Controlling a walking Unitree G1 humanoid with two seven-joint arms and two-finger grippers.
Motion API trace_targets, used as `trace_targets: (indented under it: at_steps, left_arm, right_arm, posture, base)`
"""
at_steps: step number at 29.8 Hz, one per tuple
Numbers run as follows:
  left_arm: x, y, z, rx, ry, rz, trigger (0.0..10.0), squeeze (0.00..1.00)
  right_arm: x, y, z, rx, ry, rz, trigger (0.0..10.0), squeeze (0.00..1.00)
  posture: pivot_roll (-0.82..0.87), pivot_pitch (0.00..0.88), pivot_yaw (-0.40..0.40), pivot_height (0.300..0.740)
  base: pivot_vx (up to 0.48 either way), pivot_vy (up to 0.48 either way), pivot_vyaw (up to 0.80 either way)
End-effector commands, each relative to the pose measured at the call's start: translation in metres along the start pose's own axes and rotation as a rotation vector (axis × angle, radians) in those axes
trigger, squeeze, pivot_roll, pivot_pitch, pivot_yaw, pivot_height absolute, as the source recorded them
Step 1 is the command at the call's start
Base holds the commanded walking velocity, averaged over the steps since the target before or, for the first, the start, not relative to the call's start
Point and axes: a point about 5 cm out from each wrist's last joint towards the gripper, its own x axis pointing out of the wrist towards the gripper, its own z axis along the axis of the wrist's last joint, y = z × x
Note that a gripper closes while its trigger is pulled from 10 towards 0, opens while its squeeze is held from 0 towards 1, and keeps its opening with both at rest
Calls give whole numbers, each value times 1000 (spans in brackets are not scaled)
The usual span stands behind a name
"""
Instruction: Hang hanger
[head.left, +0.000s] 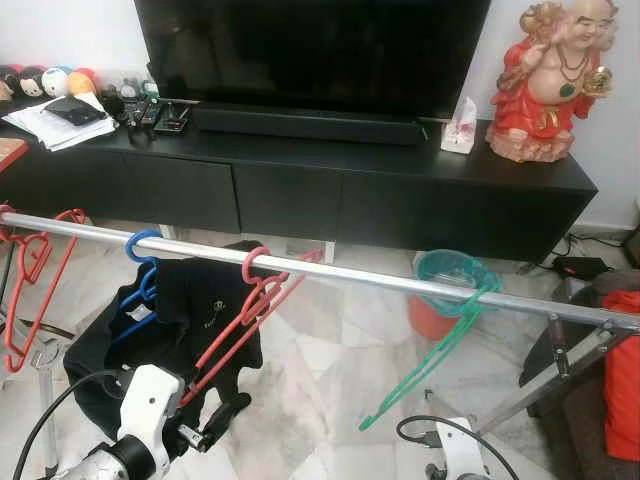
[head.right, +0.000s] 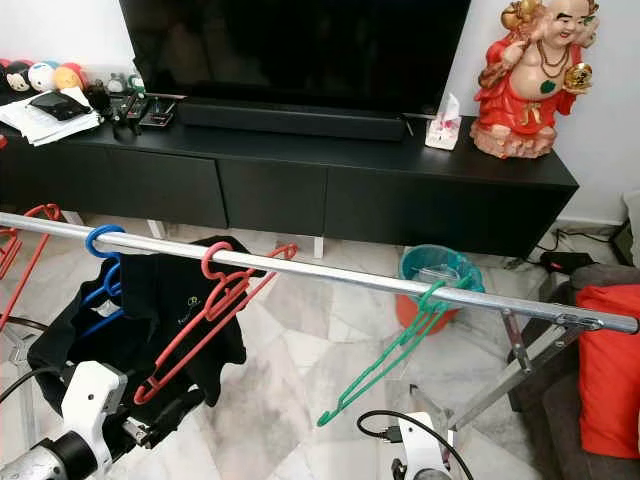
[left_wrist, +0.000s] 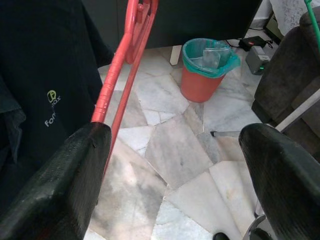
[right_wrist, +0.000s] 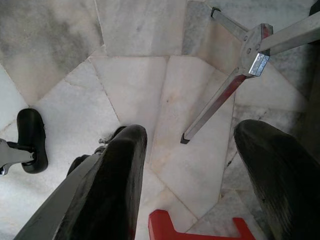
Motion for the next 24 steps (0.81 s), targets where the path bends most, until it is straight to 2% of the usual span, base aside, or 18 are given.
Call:
trace_targets:
  at_steps: [1, 2, 3, 4, 11, 16, 22, 24]
  left_arm:
    - [-9, -3, -1, -6, 44, -38, 10000, 0]
    - [-11, 12, -49, -94, 196, 100, 10000, 0]
    - [-19, 18, -109, -175, 387, 263, 10000, 0]
    - [-21, 17, -120, -187, 423, 295, 10000, 0]
    - [-17, 25, -119, -164, 402, 389, 10000, 0]
    - [-12, 27, -131, -149, 417, 412, 10000, 0]
    - [8, 22, -150, -171, 499, 430, 10000, 0]
    - [20, 21, -154, -198, 528, 450, 10000, 0]
  right_arm:
    - [0, -2, 0, 13, 4, -5, 10000, 0]
    - [0, -1, 0, 17, 4, -8, 10000, 0]
    - [0, -1, -1, 23, 5, -12, 10000, 0]
    - [0, -1, -1, 24, 5, -13, 10000, 0]
    - [0, 0, -2, 27, 7, -13, 10000, 0]
    - [0, 0, -2, 26, 8, -14, 10000, 0]
    - [0, 1, -3, 26, 9, -12, 10000, 0]
    - [0, 1, -3, 32, 8, -15, 10000, 0]
  posture:
    - [72, 0, -43, 740]
    - [58, 0, -28, 740]
    - [58, 0, -27, 740]
    - [58, 0, -27, 740]
    - [57, 0, -24, 740]
    - [58, 0, -24, 740]
    - [54, 0, -21, 740]
    - [50, 0, -22, 740]
  base:
    - [0, 0, 0]
    - [0, 0, 0]
    - [0, 0, 0]
    - [0, 0, 0]
    - [0, 0, 0]
    - [0, 0, 0]
    - [0, 0, 0]
    - [0, 0, 0]
